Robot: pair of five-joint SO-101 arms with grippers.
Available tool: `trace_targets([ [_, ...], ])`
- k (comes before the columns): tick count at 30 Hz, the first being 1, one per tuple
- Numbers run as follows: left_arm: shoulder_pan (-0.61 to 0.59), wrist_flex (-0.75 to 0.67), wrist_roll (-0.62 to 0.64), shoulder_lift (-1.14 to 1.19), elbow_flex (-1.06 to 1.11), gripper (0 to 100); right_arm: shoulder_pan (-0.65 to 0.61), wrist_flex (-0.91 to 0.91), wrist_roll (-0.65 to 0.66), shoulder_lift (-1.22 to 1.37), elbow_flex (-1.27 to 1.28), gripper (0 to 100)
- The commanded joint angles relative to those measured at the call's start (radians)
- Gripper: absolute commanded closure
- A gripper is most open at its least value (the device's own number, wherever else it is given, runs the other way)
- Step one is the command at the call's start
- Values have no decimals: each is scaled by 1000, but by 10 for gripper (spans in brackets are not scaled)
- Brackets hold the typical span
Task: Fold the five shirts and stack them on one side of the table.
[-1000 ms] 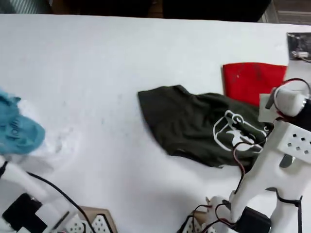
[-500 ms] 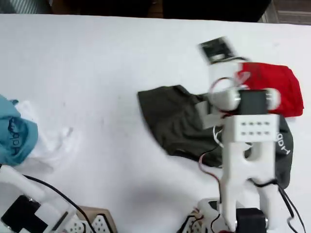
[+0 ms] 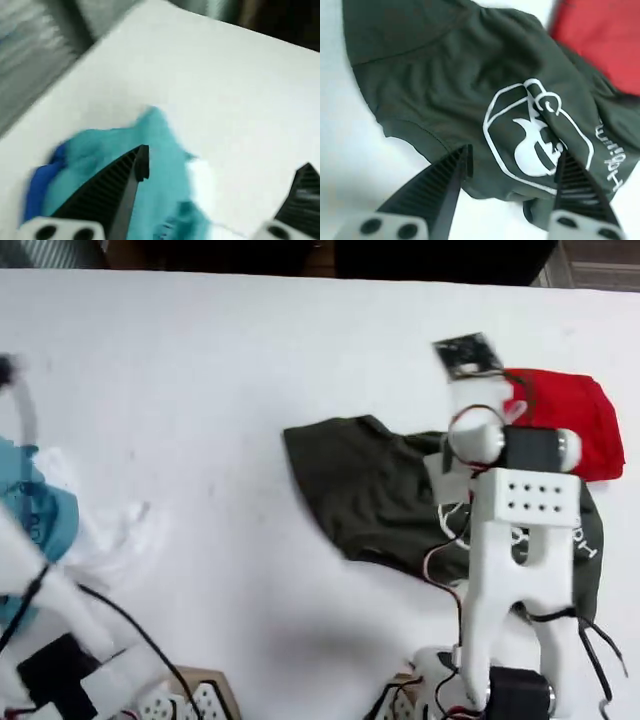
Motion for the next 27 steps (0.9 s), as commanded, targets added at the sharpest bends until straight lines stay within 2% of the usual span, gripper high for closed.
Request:
trace_targets([
  [1,218,120,58,-38,-13,563,13,35,0,-33,-5,733],
  [4,287,157,95,-46,62,563,-53,47,0,-39,-5,734],
  [7,281,150,109,-41,142,563,-166,47,0,-33,-5,734],
  [14,138,91,106,-40,263,563,-401,-12,-9,-16,5,734],
  [18,91,-20,112,-40,421,563,-437,-142,-12,96,35,734],
  [21,69,-87,112,-41,568,563,-446,-219,-74,225,20,731],
  [27,41,-189,107,-46,723,563,-461,-246,-161,487,-258,731],
])
